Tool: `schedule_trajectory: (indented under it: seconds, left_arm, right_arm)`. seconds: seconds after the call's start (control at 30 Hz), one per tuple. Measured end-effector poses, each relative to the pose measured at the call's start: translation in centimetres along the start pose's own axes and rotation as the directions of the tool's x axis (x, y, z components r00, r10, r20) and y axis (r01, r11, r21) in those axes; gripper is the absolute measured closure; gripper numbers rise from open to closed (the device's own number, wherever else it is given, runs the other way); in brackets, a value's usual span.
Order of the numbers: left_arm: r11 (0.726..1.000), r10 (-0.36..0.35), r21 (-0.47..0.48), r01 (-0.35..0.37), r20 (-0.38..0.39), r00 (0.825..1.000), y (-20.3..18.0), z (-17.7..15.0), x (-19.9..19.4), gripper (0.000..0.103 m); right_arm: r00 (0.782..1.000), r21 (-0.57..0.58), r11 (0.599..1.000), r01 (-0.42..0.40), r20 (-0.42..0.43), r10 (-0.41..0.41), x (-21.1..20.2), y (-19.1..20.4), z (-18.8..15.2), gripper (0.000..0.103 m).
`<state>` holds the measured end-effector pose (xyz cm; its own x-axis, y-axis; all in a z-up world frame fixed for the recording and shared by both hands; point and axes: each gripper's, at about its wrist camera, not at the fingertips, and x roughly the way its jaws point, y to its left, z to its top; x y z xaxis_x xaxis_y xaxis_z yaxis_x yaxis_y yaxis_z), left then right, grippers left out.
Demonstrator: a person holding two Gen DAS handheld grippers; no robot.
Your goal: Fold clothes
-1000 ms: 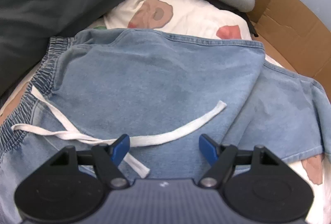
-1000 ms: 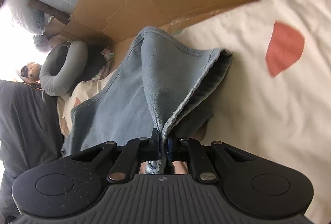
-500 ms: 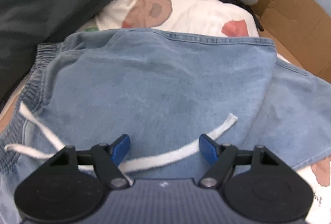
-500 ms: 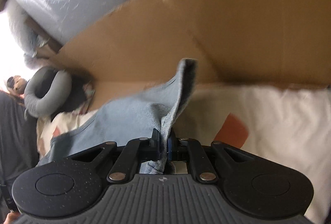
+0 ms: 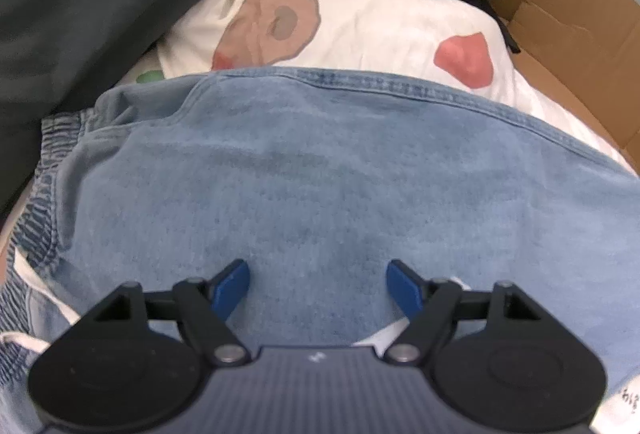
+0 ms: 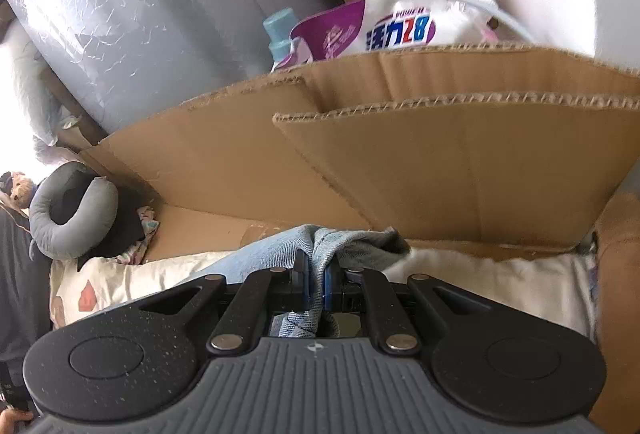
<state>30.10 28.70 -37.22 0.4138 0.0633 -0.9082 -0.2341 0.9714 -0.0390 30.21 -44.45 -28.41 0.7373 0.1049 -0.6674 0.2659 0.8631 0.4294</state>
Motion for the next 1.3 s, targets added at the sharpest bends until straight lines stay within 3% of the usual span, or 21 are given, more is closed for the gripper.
schedule_trajectory:
  seconds: [0.23,0.43,0.63,0.77,0.83,0.87,0.9,1.17,1.3]
  left_arm:
    - [1.0,0.016,0.02,-0.017,0.005,1.0,-0.4,0.2,0.5,0.021]
    - [1.0,0.024,0.004,-0.024,0.015,1.0,-0.5,0.7,0.4,0.021]
    - [1.0,0.021,-0.004,-0.021,0.026,0.999,-0.5,1.3,0.4,0.021]
    - [1.0,0.019,0.001,-0.019,0.035,0.999,-0.5,1.4,0.3,0.023]
    - [1.0,0.016,0.001,-0.016,0.043,0.999,-0.4,1.3,0.1,0.025]
    - [1.0,0.014,0.0,-0.014,0.048,0.999,-0.4,1.3,0.0,0.026]
    - [1.0,0.012,0.0,-0.012,0.054,0.998,-0.3,1.3,-0.1,0.026]
    - [1.0,0.014,0.023,-0.016,0.088,0.996,-0.8,2.1,-0.1,0.027]
    - [1.0,0.0,0.014,-0.001,0.1,0.995,-0.9,2.6,0.0,0.027]
  right_arm:
    - [1.0,0.016,0.999,0.029,-0.008,-0.029,0.0,-1.7,-0.7,0.098]
    - [0.985,0.034,0.994,0.102,-0.146,-0.096,2.6,-4.9,-4.8,0.098]
    - [0.964,0.04,0.992,0.119,-0.246,-0.105,3.8,-6.4,-6.9,0.095]
    - [0.947,0.026,0.993,0.114,-0.304,-0.101,4.1,-6.7,-7.6,0.086]
    - [0.953,0.036,0.995,0.094,-0.292,-0.08,3.7,-6.8,-7.7,0.074]
    - [0.958,0.045,0.996,0.079,-0.28,-0.064,3.4,-6.9,-7.6,0.06]
    - [0.962,0.049,0.997,0.066,-0.267,-0.05,3.1,-6.8,-7.3,0.053]
    - [0.979,0.061,0.992,0.112,-0.176,-0.1,4.3,-7.1,-4.8,0.047]
    - [0.977,0.0,0.99,0.139,-0.163,-0.137,6.4,-6.4,-3.5,0.047]
